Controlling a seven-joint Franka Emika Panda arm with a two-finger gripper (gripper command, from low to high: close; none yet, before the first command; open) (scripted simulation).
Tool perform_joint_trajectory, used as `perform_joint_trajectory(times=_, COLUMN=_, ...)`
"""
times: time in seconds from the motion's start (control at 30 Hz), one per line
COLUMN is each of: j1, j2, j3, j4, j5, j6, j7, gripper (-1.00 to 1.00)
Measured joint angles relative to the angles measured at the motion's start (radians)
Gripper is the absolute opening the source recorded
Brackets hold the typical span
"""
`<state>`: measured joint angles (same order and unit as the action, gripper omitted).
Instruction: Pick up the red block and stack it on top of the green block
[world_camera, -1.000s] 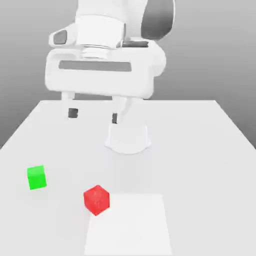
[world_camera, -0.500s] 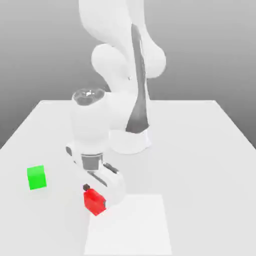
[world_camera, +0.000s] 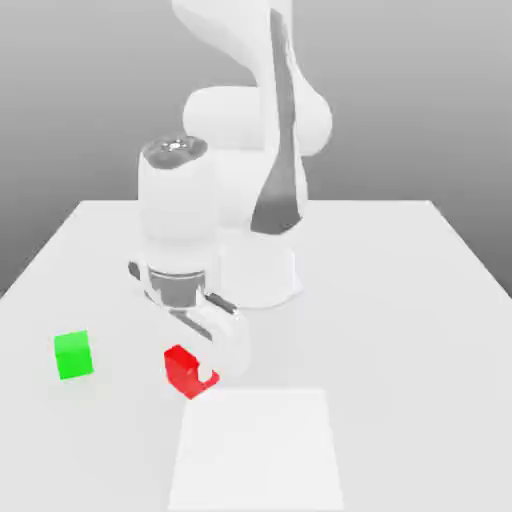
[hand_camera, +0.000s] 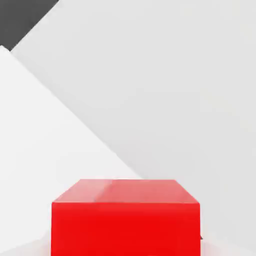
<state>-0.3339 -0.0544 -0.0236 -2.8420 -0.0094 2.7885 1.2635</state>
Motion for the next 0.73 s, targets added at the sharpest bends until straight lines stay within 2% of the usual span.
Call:
perform_joint_trajectory(times=0.43, j1=-0.242, j2=-0.085, j3=-0.282, j4=0.025, j5=-0.086, j6=-0.106, j7=-0.470, gripper=-1.00)
perform_joint_trajectory(times=0.53, j1=-0.239, j2=0.001, j3=-0.299, j4=0.030, j5=-0.038, j6=-0.027, j7=-0.528, gripper=-1.00)
perform_joint_trajectory(times=0.63, j1=-0.235, j2=0.111, j3=-0.276, j4=0.035, j5=0.071, j6=0.072, j7=-0.608, gripper=-1.00)
perform_joint_trajectory(times=0.67, j1=-0.245, j2=0.137, j3=-0.260, j4=0.036, j5=0.102, j6=0.095, j7=-0.630, gripper=1.00)
perform_joint_trajectory(times=0.73, j1=-0.245, j2=0.137, j3=-0.260, j4=0.036, j5=0.102, j6=0.095, j7=-0.630, gripper=1.00)
